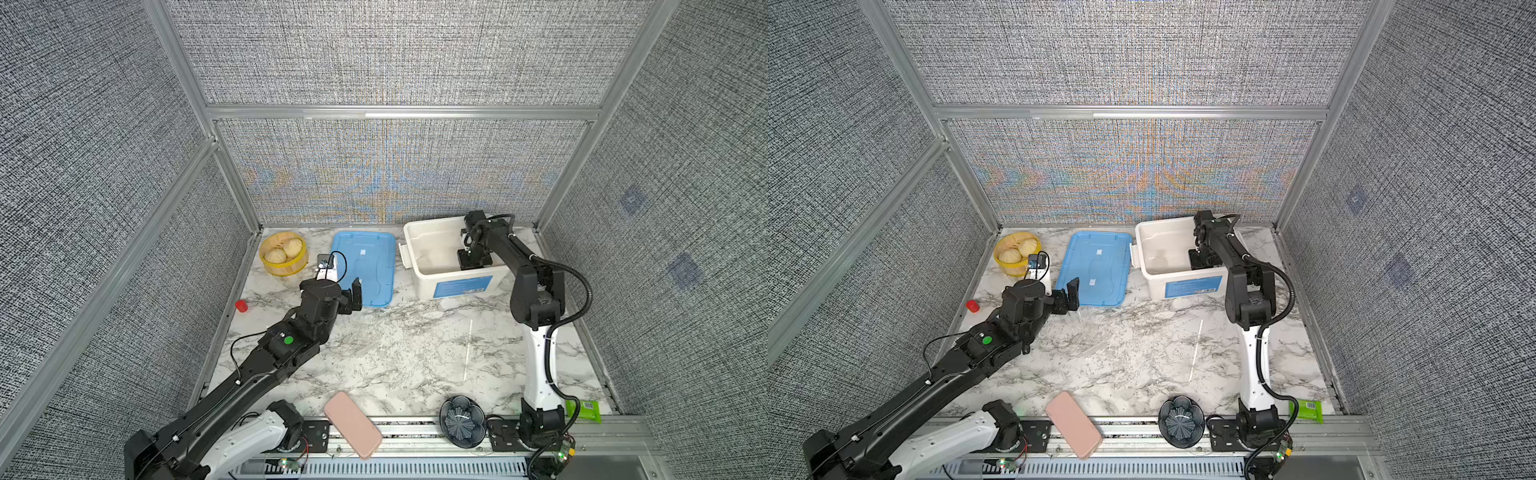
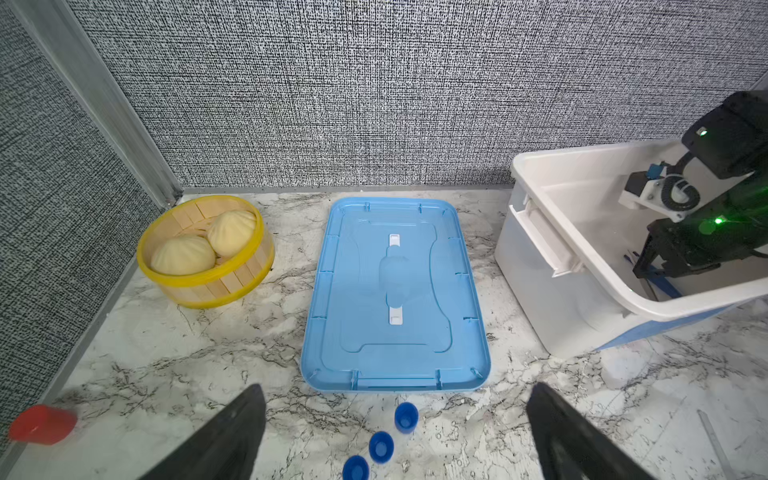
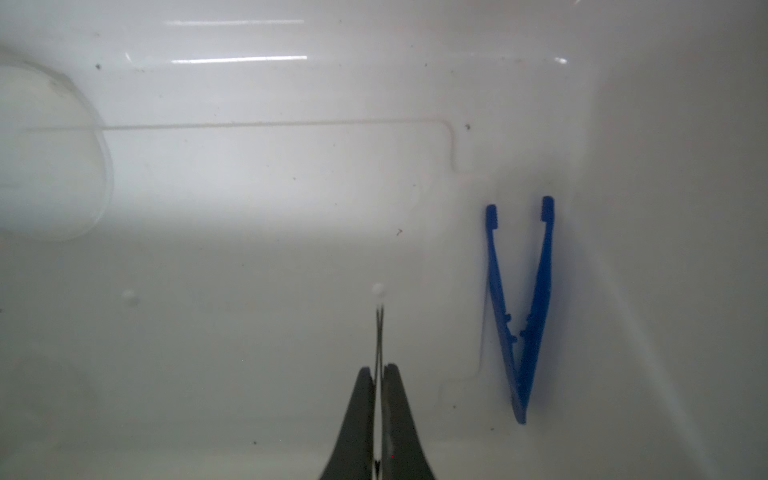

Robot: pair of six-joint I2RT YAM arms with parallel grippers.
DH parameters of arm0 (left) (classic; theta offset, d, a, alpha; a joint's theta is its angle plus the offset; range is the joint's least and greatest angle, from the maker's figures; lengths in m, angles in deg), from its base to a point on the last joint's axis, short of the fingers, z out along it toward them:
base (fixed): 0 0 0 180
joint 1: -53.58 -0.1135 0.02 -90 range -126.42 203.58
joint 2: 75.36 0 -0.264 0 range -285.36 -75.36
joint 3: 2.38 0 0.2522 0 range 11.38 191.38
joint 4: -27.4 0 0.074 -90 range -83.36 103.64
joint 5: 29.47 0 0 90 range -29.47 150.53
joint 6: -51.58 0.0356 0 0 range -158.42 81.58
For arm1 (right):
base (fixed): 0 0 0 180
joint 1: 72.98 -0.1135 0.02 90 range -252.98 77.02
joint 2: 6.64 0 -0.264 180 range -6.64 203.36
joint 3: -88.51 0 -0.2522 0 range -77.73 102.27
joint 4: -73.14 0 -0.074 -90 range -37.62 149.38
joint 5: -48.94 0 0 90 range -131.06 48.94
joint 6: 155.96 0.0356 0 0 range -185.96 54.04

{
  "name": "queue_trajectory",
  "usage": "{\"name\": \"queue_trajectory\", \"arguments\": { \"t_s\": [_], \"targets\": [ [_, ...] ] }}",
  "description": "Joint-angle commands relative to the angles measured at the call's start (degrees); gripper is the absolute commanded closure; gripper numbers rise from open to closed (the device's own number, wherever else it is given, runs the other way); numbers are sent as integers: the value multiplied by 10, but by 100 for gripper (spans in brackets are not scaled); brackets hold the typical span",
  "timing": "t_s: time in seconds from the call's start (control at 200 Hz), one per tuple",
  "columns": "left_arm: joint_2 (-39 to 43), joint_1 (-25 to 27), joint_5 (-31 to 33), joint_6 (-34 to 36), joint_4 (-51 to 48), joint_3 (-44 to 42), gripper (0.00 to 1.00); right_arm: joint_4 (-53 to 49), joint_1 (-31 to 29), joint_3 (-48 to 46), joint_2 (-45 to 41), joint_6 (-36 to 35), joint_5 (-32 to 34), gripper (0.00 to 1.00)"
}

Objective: Organize the chemistry lab equipment
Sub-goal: 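Lower the thin item into the bin and open the right gripper, then raise the right gripper out of the bin toward the glass rod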

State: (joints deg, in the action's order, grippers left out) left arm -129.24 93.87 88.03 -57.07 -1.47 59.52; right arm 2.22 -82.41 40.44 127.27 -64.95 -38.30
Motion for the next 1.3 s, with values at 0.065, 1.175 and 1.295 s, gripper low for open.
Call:
{"name": "queue_trajectory", "arguments": {
  "t_s": [0.065,1.175,1.295],
  "targets": [
    [-1,0,5,-1,1,4,1,-1,-1,9,18,-2,8,96],
    [12,-1,-2,-4,-28,11,1,14,-10,-8,-89,7,-31,63],
    [20,-1,4,2,-31,11,1,10,-10,-7,-126,21,-37,63]
  ]
}}
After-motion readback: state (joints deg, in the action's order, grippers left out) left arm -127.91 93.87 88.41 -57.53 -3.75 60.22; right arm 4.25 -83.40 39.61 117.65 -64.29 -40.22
